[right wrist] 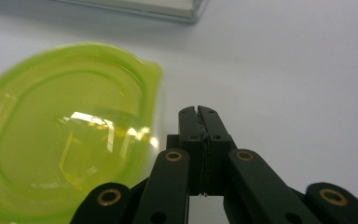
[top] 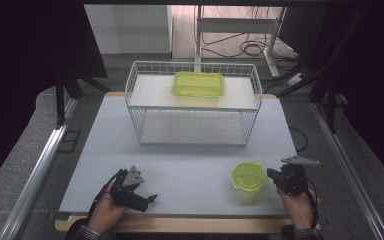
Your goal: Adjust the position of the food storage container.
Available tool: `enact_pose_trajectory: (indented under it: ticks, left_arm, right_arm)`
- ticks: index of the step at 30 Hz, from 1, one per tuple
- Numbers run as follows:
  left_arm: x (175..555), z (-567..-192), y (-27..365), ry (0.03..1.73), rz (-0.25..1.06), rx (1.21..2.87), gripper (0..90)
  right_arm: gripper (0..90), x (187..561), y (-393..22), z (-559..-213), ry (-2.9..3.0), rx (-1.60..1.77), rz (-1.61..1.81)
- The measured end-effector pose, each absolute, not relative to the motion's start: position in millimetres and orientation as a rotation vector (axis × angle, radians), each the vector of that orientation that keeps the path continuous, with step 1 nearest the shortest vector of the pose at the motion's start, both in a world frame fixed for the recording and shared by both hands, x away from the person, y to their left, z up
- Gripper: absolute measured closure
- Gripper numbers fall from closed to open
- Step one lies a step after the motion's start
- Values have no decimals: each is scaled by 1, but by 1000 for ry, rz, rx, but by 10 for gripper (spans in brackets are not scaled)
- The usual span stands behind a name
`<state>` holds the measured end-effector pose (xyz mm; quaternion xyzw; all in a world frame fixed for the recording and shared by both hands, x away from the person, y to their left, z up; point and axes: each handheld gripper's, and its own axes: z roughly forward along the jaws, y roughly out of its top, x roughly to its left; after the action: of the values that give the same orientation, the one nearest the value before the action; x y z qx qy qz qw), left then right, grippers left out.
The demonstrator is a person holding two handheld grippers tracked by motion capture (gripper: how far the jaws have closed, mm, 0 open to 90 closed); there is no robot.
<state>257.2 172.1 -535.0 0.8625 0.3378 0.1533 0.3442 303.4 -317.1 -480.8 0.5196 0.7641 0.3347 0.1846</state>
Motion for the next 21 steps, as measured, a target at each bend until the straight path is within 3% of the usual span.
enact_pose_trajectory:
  ticks: [7, 21]
  left_arm:
    - [257, -536, 170, 863, 395, 2260, 24]
    - [257, -537, 168, 853, 400, 2274, 27]
  right_arm:
    - [886, 295, -321, -499, 2249, 1524, 961]
    - [887, 296, -290, -504, 2345, 1439, 964]
